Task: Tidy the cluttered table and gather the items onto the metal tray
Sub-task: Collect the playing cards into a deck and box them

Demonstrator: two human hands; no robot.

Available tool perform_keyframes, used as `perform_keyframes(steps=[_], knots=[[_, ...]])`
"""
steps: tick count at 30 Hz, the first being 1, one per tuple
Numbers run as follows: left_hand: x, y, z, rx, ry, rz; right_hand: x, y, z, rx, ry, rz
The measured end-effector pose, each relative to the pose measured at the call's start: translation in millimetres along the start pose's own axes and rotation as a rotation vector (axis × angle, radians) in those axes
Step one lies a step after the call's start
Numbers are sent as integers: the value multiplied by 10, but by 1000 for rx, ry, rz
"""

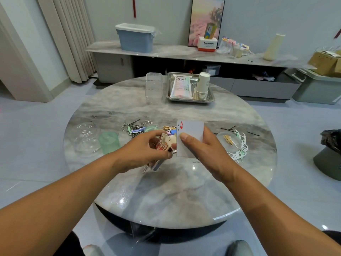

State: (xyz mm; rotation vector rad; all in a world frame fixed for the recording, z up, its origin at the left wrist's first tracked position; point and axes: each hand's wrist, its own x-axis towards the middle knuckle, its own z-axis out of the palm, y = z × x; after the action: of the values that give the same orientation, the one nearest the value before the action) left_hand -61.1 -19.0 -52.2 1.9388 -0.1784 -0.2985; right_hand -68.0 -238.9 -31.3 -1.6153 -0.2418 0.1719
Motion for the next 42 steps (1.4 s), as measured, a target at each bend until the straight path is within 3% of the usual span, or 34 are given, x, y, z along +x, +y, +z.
perform_keyframes(steps=[5, 11, 16, 21, 25, 29, 33, 42], knots=[[-27, 82, 9, -220, -110, -254, 17, -1, 10, -10, 54, -60], [-36, 136, 33, -262, -126, -335, 8, 0, 35, -39, 64, -102], [-27, 73, 48, -178, -43, -194, 0, 8, 26, 36, 67, -42], [-10, -10, 88, 242, 130, 41, 15, 43, 80, 148, 151, 46], [-51, 5, 181, 461, 192, 187, 43, 64, 64, -48, 266, 37], [-42, 18, 120, 691, 263, 233, 63, 11, -89, -292, 54, 71], [-43, -15, 60, 817, 251, 246, 30, -4, -126, -306, -132, 136], [-74, 6, 100, 850, 238, 373, -10, 52, -65, -327, -234, 186]])
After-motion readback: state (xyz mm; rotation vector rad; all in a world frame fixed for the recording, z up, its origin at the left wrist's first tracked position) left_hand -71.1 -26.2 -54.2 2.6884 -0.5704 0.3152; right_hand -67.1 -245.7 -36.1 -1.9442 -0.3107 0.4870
